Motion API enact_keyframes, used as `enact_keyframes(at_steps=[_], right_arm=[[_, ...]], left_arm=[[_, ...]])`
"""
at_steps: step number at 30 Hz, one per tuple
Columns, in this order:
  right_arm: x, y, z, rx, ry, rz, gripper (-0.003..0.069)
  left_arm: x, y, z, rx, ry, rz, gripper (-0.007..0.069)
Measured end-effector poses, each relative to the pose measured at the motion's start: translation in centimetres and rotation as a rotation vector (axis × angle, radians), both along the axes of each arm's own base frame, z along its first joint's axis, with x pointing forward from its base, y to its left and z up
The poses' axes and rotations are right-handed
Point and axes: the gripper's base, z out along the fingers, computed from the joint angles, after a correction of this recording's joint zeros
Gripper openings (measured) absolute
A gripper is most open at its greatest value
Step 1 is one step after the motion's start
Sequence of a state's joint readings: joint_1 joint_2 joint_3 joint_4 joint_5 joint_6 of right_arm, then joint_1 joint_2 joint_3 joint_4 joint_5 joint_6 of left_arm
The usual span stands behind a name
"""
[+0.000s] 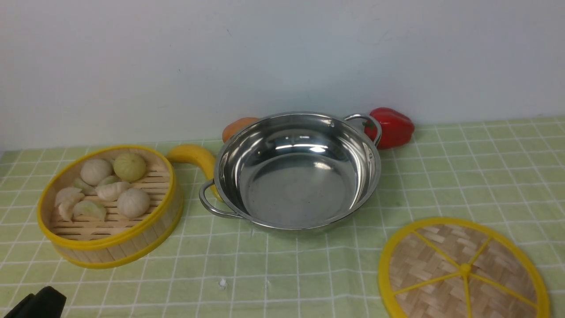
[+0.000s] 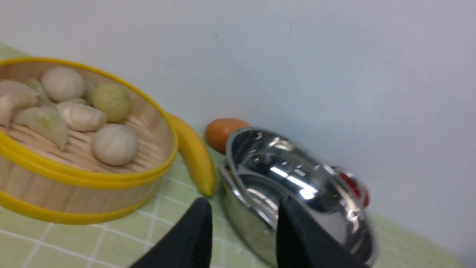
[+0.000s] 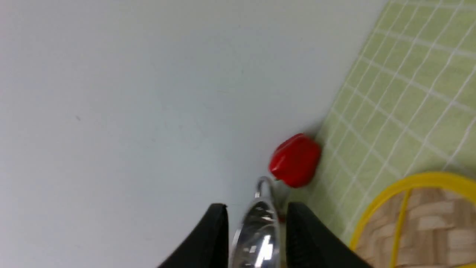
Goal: Place the steamer in the pot on the green tablecloth, and put the lid on the steamer.
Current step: 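Grasp the rim of the steamer basket holding the buns with the left gripper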
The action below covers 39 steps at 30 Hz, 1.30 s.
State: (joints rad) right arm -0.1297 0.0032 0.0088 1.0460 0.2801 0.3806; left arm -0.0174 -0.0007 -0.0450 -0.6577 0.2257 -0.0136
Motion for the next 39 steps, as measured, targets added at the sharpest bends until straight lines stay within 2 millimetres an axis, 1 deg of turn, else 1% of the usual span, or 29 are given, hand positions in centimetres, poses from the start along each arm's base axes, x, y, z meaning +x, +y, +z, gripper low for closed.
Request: enact_keyframes(at_steps=[3,8,10,13,15,17,19,20,21,22,23,24,25,26,27,28,29,30,31,32,33,34,35,37,39], right_arm=[[0.0,0.0,0.2,0.115,-0.017,0.003,0.0240],[0.0,-0.1,0.3,0.155,-0.033,-0.015,0.0240],[0.0,-0.1,0.3,0.166,-0.034,-0.014,0.0240],[0.0,-0.1,0.4,0.214,-0.039,-0.010,0.0240],[0.0,-0.1,0.4,0.228,-0.042,-0.007,0.0240],[-0.1,-0.1,0.9,0.200,-0.058,-0.005,0.0240],[-0.4,-0.2,3.0,0.102,-0.128,-0.023,0.0240],[-0.5,-0.2,3.2,0.101,-0.137,-0.026,0.0240],[-1.2,-0.4,6.1,-0.026,-0.231,-0.062,0.0240],[-1.2,-0.4,6.1,-0.041,-0.232,-0.067,0.0240],[-2.0,-0.6,8.8,-0.183,-0.309,-0.111,0.0240],[-2.5,-0.6,11.0,-0.298,-0.350,-0.138,0.0240],[-2.5,-0.6,11.0,-0.316,-0.349,-0.141,0.0240],[-2.5,-0.5,12.9,-0.437,-0.366,-0.154,0.0240],[-2.5,-0.4,13.5,-0.452,-0.369,-0.154,0.0240],[-1.9,-0.1,15.4,-0.565,-0.362,-0.124,0.0240],[-1.3,0.2,16.1,-0.623,-0.341,-0.077,0.0240],[-1.0,0.6,16.9,-0.671,-0.338,-0.033,0.0240],[-0.2,1.1,17.7,-0.720,-0.319,0.040,0.0240],[0.9,1.7,18.6,-0.764,-0.286,0.143,0.0240],[1.8,2.3,18.9,-0.801,-0.248,0.250,0.0240],[2.3,2.5,19.1,-0.810,-0.228,0.287,0.0240],[3.2,2.9,19.1,-0.831,-0.177,0.392,0.0240],[5.1,3.4,18.7,-0.837,-0.048,0.563,0.0240],[6.4,3.3,17.8,-0.848,0.066,0.652,0.0240]], left_arm=[[0.0,0.1,0.4,-0.098,-0.032,0.017,0.0243],[0.1,0.4,0.8,-0.115,-0.072,0.049,0.0243],[0.1,0.6,1.0,-0.147,-0.092,0.066,0.0243],[0.0,0.9,1.5,-0.304,-0.117,0.086,0.0243],[-0.2,1.0,2.7,-0.411,-0.152,0.088,0.0243],[-0.8,1.3,4.8,-0.454,-0.233,0.095,0.0243],[-1.9,1.7,8.0,-0.440,-0.370,0.118,0.0243],[-1.9,1.7,8.1,-0.441,-0.374,0.122,0.0243],[-3.1,2.0,10.6,-0.375,-0.487,0.147,0.0243],[-3.5,2.1,11.2,-0.351,-0.515,0.155,0.0243],[-4.6,2.3,13.7,-0.230,-0.611,0.192,0.0243],[-4.9,2.2,15.0,-0.144,-0.642,0.210,0.0242],[-5.1,2.2,15.6,-0.111,-0.656,0.216,0.0242],[-5.1,1.9,17.2,-0.002,-0.658,0.218,0.0238],[-5.0,1.8,17.6,0.026,-0.652,0.215,0.0235],[-4.3,1.4,18.7,0.112,-0.602,0.185,0.0224],[-3.2,1.1,19.3,0.164,-0.536,0.151,0.0216],[-2.5,0.7,19.7,0.210,-0.475,0.110,0.0209],[-1.4,0.3,19.9,0.257,-0.393,0.066,0.0199],[-0.3,-0.1,19.9,0.301,-0.301,0.018,0.0194],[1.0,-0.4,19.7,0.342,-0.201,-0.031,0.0186],[1.7,-0.5,19.6,0.364,-0.141,-0.059,0.0183],[2.8,-0.7,19.2,0.399,-0.039,-0.103,0.0179],[5.3,-0.9,18.2,0.453,0.185,-0.182,0.0176],[6.9,-0.9,17.3,0.471,0.347,-0.215,0.0176]])
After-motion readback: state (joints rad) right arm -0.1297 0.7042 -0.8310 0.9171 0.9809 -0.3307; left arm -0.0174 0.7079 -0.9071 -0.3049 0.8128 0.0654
